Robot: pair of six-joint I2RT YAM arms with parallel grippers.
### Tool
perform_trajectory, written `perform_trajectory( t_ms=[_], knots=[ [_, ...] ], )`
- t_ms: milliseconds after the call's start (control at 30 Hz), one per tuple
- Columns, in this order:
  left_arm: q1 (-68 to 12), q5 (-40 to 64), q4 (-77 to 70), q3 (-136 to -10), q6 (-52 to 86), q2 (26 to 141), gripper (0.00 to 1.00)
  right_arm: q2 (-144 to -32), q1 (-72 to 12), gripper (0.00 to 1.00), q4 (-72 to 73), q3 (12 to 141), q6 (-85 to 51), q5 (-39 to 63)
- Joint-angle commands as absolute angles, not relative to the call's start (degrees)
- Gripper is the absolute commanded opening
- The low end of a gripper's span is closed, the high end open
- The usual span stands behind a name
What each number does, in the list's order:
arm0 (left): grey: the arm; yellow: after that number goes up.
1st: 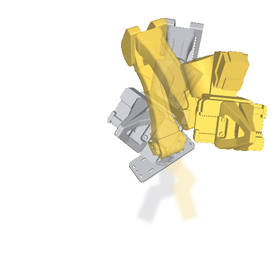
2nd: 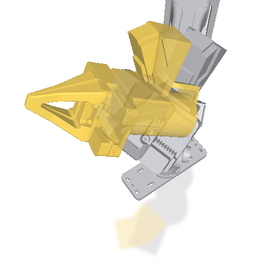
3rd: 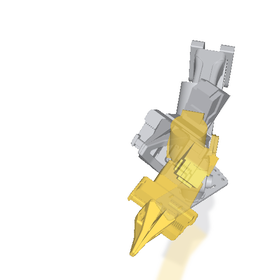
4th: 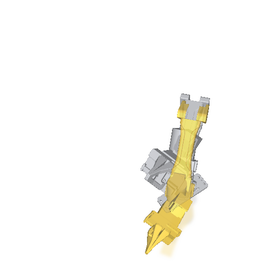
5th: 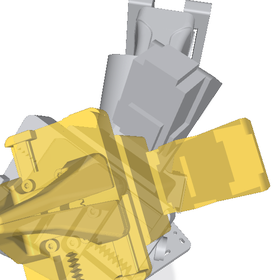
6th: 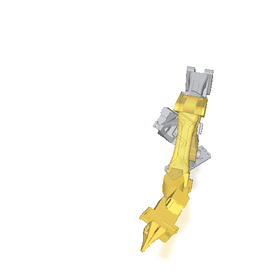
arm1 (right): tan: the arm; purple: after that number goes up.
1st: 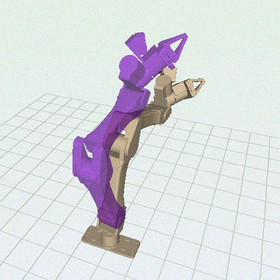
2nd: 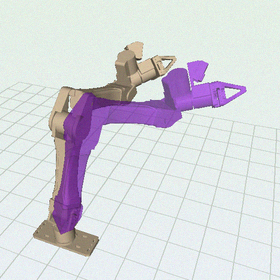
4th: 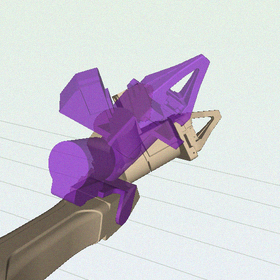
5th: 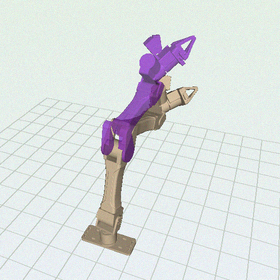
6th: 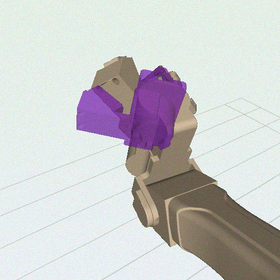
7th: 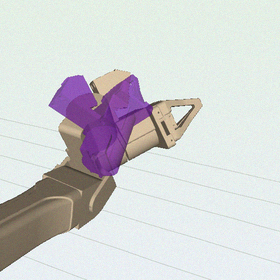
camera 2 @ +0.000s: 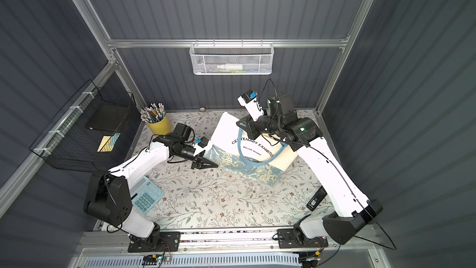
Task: Put away the canvas bag
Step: Press the canvas bag.
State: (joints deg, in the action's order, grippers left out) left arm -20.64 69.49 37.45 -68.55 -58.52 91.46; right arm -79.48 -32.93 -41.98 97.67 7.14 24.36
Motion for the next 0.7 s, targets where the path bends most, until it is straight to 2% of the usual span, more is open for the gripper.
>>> perform_trajectory(
  t_ms=[0, 67, 100, 133, 200, 367, 400, 433, 500, 533, 567, 600, 667],
  knots=[
    [-21.36, 71.91, 34.37, -71.09, -53.39, 91.68, 0.43, -78.84, -34.20, 0.00, -39.45, 95.82, 6.24, 27.95],
    [-21.51, 70.48, 30.33, -70.20, -49.92, 91.10, 0.41, -78.66, -34.45, 0.00, -39.39, 95.28, 6.24, 28.38],
    [-21.60, 69.79, 29.65, -69.96, -49.73, 90.97, 0.35, -78.45, -34.56, 0.00, -39.31, 95.07, 6.13, 28.34],
    [-21.62, 69.32, 29.62, -70.00, -49.92, 91.13, 0.27, -78.32, -34.54, 0.00, -39.20, 94.89, 6.02, 28.24],
    [-21.70, 68.69, 30.80, -70.60, -51.27, 91.95, 0.00, -78.14, -34.59, 0.00, -39.02, 94.89, 5.98, 27.96],
    [-21.71, 69.99, 34.54, -71.51, -54.22, 92.96, 0.00, -78.37, -34.60, 0.00, -39.49, 94.94, 6.41, 27.95],
    [-21.71, 70.31, 33.92, -71.03, -54.08, 92.42, 0.01, -78.40, -34.64, 0.00, -39.70, 94.86, 6.59, 27.95],
    [-21.71, 70.47, 32.70, -70.34, -53.27, 91.87, 0.08, -78.40, -34.57, 0.00, -39.79, 94.71, 6.67, 27.86],
    [-21.71, 70.46, 28.09, -68.61, -49.83, 90.27, 0.15, -78.35, -34.57, 0.00, -39.96, 94.49, 6.79, 27.89],
    [-21.70, 70.47, 26.30, -68.11, -48.06, 89.73, 0.22, -78.31, -34.59, 0.00, -39.90, 94.32, 6.78, 28.07],
    [-21.71, 70.45, 24.74, -68.03, -46.65, 89.36, 0.35, -78.23, -34.66, 0.00, -39.78, 94.07, 6.72, 28.25],
    [-21.71, 70.60, 23.45, -68.03, -45.32, 89.21, 0.42, -78.06, -34.67, 0.00, -39.62, 93.73, 6.60, 28.36],
    [-21.71, 71.45, 23.10, -68.67, -44.96, 89.25, 0.47, -77.72, -34.70, 0.00, -39.12, 93.18, 6.36, 28.38]
  ],
)
